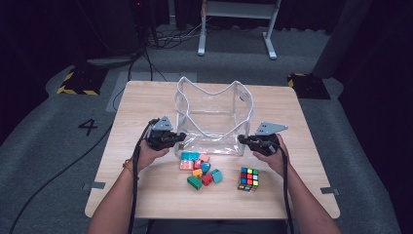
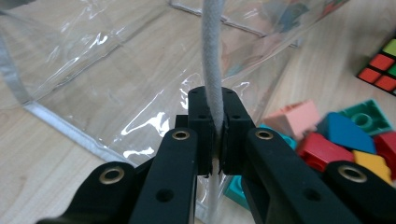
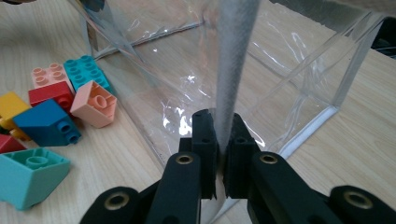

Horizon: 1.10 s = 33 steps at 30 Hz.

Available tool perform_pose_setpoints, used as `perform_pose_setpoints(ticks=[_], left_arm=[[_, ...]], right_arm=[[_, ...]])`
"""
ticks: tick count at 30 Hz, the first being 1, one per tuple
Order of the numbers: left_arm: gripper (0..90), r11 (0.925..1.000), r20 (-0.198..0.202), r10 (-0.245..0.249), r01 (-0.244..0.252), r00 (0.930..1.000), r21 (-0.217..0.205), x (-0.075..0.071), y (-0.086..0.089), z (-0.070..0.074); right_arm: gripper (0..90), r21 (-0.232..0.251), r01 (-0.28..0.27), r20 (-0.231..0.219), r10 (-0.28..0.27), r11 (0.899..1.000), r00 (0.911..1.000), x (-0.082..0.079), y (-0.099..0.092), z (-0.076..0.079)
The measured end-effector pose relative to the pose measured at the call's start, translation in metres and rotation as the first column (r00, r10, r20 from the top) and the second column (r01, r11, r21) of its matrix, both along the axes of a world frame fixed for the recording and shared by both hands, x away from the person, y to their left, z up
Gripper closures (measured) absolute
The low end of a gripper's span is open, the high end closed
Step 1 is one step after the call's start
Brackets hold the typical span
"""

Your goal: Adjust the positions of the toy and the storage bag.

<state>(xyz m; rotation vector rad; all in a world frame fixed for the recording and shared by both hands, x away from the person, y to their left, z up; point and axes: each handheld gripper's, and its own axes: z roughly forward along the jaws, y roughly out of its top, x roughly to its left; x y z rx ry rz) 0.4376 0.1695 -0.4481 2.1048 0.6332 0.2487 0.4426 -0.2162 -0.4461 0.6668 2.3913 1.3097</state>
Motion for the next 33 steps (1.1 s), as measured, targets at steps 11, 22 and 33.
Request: perform_pose_setpoints(ticks=[11, 22, 33], left_arm=[[85.8, 0.9981, -0.009, -0.048, 0.048, 0.9988, -0.039, -0.040, -0.010, -0.005], [83.3, 0.9967, -0.011, -0.079, 0.079, 0.9968, -0.020, -0.044, -0.036, -0.005], [84.0, 0.9956, 0.018, -0.090, 0.090, 0.9958, 0.026, -0.030, -0.055, -0.002]], right_arm=[[86.4, -0.027, -0.035, -0.005, 0.035, 0.999, 0.9994, -0.020, -0.014, 0.002], [86.6, 0.006, -0.017, 0.013, 0.017, 1.000, 0.9998, -0.040, -0.041, -0.002], [86.7, 0.018, 0.017, 0.012, -0.017, 1.000, 0.9998, -0.057, -0.060, -0.003]])
